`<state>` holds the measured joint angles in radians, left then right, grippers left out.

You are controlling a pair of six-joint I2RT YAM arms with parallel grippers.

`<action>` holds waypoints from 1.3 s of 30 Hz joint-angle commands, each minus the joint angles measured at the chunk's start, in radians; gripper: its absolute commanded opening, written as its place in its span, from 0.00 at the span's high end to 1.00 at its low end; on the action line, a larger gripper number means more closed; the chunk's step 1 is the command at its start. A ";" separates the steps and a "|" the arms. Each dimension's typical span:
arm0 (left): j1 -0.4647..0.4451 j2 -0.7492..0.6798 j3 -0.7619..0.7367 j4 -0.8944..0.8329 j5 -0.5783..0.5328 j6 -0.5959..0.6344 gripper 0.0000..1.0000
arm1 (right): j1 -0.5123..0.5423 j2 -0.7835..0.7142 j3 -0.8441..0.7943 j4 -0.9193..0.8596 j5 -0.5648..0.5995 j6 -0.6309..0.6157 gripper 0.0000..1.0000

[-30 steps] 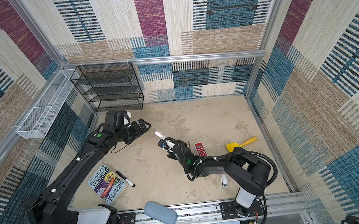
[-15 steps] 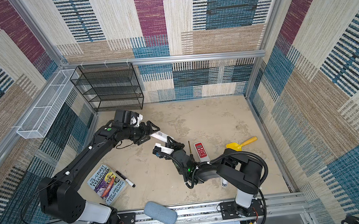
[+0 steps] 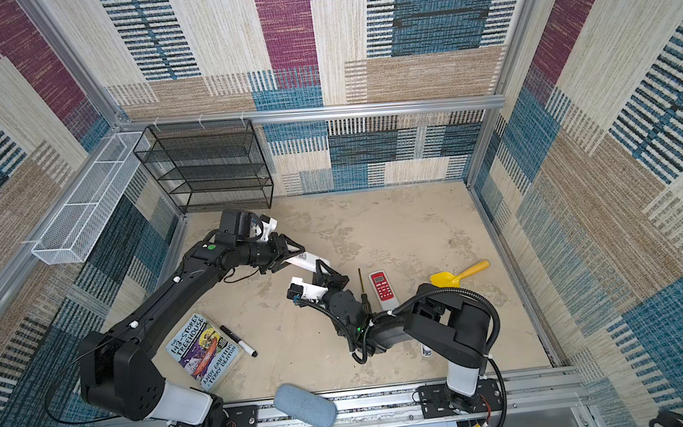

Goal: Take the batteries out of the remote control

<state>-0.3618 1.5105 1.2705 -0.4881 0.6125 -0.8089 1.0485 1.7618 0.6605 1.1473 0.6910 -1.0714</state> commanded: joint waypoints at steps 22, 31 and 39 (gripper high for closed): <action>0.013 -0.021 -0.068 0.100 0.036 -0.027 0.86 | 0.014 0.023 0.021 0.116 0.019 -0.052 0.77; 0.030 -0.041 -0.093 0.149 0.009 -0.043 0.88 | 0.014 -0.113 -0.009 -0.132 -0.061 0.156 0.25; 0.053 -0.057 -0.116 0.214 -0.085 -0.036 0.91 | 0.006 -0.348 -0.033 -0.549 -0.284 0.565 0.10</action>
<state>-0.3138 1.4651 1.1660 -0.3393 0.5743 -0.8627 1.0595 1.4639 0.6254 0.7853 0.5236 -0.7300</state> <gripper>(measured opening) 0.210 0.892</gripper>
